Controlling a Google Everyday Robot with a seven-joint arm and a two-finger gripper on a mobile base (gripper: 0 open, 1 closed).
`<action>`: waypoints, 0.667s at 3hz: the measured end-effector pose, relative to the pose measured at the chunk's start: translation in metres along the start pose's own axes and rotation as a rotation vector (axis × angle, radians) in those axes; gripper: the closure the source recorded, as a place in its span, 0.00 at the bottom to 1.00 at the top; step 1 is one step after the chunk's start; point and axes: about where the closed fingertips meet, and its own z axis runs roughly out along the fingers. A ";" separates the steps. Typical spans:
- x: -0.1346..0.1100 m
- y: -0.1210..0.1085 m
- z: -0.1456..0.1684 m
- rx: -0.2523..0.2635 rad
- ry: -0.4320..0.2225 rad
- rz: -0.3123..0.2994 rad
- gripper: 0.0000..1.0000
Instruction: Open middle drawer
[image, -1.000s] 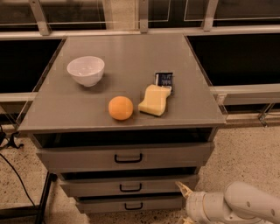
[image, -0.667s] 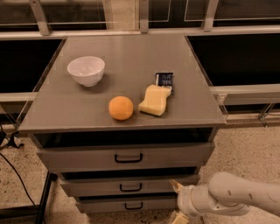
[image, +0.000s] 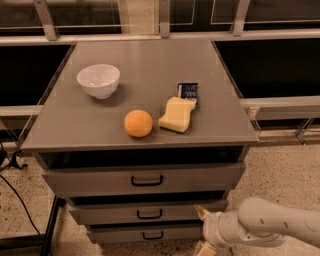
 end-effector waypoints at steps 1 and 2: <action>0.001 -0.007 0.002 0.030 0.051 -0.033 0.00; 0.003 -0.020 0.003 0.061 0.123 -0.062 0.00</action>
Offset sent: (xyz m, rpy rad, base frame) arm 0.0410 -0.0074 -0.0012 -0.2538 -0.0931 0.0120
